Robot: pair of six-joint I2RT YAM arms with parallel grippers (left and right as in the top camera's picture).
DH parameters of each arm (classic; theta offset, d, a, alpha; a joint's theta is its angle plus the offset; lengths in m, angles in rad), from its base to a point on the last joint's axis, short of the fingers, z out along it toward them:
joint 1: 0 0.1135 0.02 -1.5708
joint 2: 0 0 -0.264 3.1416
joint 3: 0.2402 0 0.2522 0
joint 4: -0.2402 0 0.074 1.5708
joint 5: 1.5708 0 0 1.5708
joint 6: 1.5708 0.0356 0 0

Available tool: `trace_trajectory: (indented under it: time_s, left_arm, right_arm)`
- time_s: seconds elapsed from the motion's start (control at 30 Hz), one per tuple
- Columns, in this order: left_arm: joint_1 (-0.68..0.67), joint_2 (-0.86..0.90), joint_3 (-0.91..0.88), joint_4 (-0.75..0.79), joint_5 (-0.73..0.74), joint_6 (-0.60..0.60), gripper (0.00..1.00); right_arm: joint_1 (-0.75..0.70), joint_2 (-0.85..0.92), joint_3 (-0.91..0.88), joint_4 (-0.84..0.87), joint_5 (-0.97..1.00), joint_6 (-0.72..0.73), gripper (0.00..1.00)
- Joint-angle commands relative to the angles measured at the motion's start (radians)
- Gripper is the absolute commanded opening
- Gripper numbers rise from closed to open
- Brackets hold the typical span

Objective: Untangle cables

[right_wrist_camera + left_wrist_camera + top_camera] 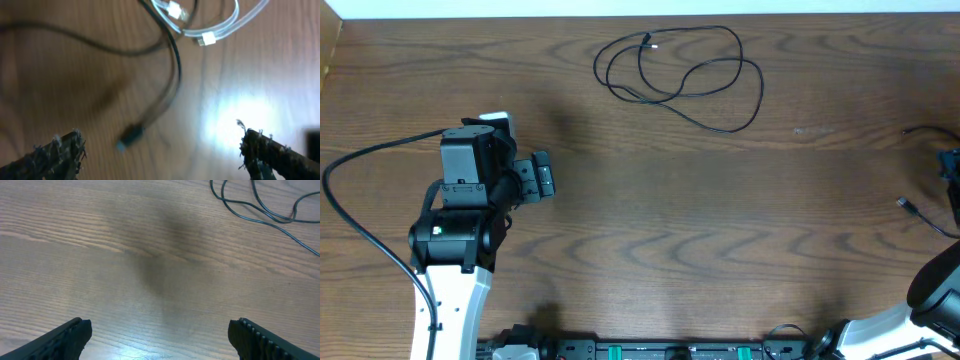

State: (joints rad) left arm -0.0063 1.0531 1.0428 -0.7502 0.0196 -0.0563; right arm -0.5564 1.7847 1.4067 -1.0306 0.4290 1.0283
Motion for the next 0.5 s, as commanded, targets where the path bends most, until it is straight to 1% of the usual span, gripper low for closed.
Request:
trace_trajectory:
  time_s: [0.0, 0.03, 0.17, 0.43, 0.47]
  left_arm:
    - [0.005, 0.0, 0.021, 0.004, -0.009, -0.009, 0.92]
    - [0.005, 0.0, 0.021, 0.004, -0.009, -0.009, 0.92]
    - [0.005, 0.0, 0.021, 0.004, -0.009, -0.009, 0.92]
    - [0.005, 0.0, 0.021, 0.004, -0.009, -0.009, 0.92]
    - [0.005, 0.0, 0.021, 0.004, -0.009, -0.009, 0.93]
  right_arm:
    - [-0.008, -0.006, -0.093, 0.119, 0.092, -0.071, 0.99]
    - [-0.009, -0.006, -0.119, 0.156, 0.092, -0.09, 0.99]
    - [-0.037, -0.006, -0.213, 0.281, 0.089, -0.095, 0.99]
    - [-0.116, -0.006, -0.272, 0.369, 0.063, -0.096, 0.99]
    - [-0.132, -0.006, -0.283, 0.401, 0.042, -0.123, 0.99]
